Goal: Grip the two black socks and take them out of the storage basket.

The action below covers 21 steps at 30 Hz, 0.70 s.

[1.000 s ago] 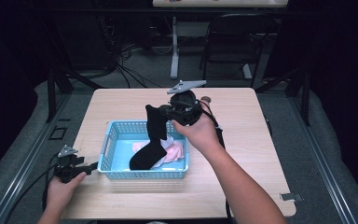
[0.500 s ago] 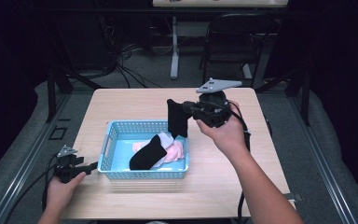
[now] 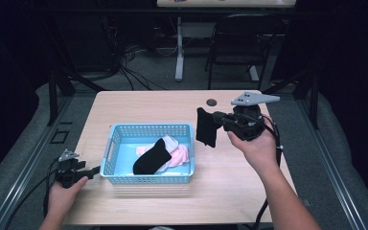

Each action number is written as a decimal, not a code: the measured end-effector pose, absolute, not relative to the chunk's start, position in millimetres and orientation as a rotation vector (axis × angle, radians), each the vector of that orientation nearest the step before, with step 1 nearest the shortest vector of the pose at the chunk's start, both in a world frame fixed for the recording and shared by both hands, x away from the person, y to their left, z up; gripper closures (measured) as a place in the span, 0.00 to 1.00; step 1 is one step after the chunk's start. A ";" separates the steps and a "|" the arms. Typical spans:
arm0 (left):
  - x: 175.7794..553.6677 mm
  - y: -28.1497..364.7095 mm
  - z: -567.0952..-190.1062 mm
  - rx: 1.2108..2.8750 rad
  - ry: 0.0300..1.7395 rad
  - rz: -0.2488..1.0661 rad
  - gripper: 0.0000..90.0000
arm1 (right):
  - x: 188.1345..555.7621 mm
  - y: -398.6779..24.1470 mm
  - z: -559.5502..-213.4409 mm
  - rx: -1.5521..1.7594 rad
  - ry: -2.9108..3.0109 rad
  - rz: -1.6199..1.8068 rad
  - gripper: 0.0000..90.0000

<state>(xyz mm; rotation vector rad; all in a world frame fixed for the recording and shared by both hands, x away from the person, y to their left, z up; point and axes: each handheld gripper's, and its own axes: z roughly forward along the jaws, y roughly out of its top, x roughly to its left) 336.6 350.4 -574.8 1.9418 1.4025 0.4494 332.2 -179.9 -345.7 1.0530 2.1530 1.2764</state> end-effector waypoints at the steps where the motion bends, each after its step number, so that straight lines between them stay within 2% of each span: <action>1: 336.5 350.2 -575.0 1.942 1.404 0.450 0.32 | 331.4 -182.7 -348.7 1.061 2.155 1.272 0.97; 21: 335.9 351.9 -573.8 1.943 1.402 0.481 0.32 | 328.6 -197.6 -436.5 1.182 2.246 1.244 0.97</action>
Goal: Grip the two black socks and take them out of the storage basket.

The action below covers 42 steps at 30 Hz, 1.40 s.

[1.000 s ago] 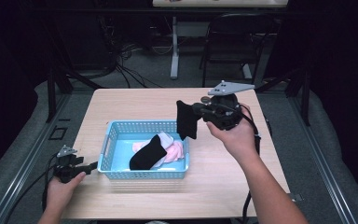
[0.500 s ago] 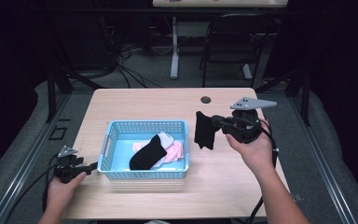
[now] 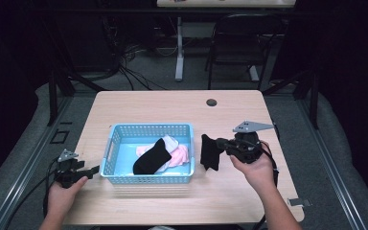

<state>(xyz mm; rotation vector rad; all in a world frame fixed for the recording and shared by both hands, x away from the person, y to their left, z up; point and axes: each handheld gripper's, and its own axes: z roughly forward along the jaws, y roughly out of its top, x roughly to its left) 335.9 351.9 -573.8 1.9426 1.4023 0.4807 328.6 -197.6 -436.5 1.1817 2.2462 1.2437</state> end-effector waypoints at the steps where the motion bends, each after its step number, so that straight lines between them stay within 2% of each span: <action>1: 335.9 351.8 -574.1 1.943 1.405 0.480 0.32 | 330.0 -199.3 -442.2 1.199 2.244 1.230 0.97; 14: 336.6 351.7 -574.8 1.946 1.409 0.475 0.32 | 346.8 -249.7 -493.5 1.460 2.136 1.158 0.97; 33: 336.6 351.7 -574.0 1.951 1.397 0.475 0.32 | 352.2 -263.9 -517.7 1.532 2.111 1.112 0.96; 36: 335.1 351.2 -573.8 1.949 1.396 0.473 0.32 | 354.2 -264.1 -523.5 1.555 2.086 1.095 0.94; 42: 333.3 352.7 -572.9 1.939 1.394 0.477 0.32 | 354.5 -269.0 -530.1 1.580 2.050 1.088 0.83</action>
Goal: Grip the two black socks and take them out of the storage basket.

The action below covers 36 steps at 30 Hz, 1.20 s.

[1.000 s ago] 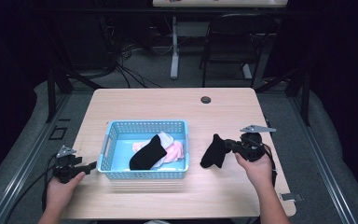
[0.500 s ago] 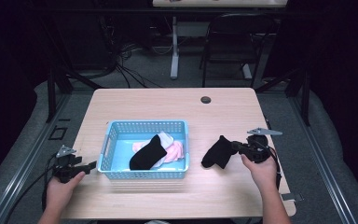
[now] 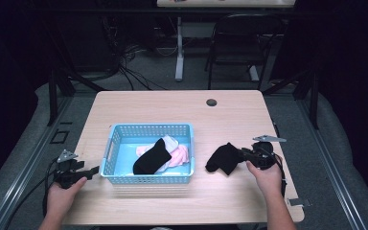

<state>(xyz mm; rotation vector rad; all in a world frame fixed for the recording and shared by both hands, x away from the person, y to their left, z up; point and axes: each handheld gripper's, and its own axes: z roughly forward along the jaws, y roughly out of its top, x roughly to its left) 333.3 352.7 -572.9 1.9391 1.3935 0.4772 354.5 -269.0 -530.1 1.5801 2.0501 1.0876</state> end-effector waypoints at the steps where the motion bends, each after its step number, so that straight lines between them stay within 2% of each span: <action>1: 333.1 353.1 -572.8 1.938 1.395 0.475 0.32 | 354.2 -269.4 -530.3 1.583 2.027 1.090 0.81; 13: 333.7 353.5 -571.3 1.932 1.392 0.477 0.31 | 348.7 -266.0 -528.0 1.532 1.993 1.105 0.68; 21: 333.5 353.1 -571.0 1.940 1.392 0.478 0.31 | 345.2 -253.6 -526.3 1.461 2.048 1.122 0.65; 36: 333.1 352.6 -572.6 1.951 1.392 0.476 0.31 | 344.4 -181.9 -476.4 1.219 2.202 1.207 0.64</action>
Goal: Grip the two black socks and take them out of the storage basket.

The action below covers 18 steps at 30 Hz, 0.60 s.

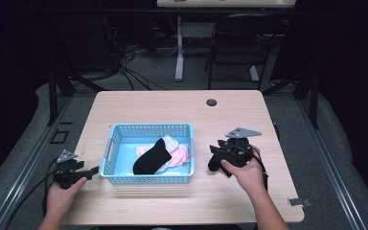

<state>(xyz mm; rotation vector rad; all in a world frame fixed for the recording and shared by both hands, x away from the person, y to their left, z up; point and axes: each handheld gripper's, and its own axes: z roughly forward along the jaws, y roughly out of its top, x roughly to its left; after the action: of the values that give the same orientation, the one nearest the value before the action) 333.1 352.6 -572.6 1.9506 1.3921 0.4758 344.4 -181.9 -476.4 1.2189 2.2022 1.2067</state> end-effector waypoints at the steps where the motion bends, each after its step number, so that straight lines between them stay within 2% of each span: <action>1: 333.0 352.5 -572.5 1.953 1.390 0.475 0.31 | 345.4 -176.3 -473.2 1.207 2.217 1.214 0.64; 9: 333.0 352.6 -572.0 1.947 1.389 0.471 0.31 | 362.8 -129.5 -456.7 1.102 2.366 1.204 0.64; 18: 333.0 353.1 -571.2 1.953 1.380 0.466 0.31 | 398.8 -72.2 -461.1 1.060 2.467 1.125 0.64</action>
<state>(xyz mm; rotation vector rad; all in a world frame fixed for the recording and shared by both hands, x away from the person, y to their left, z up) 333.0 353.1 -571.2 1.9530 1.3800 0.4658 398.8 -72.2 -461.1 1.0604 2.4669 1.1249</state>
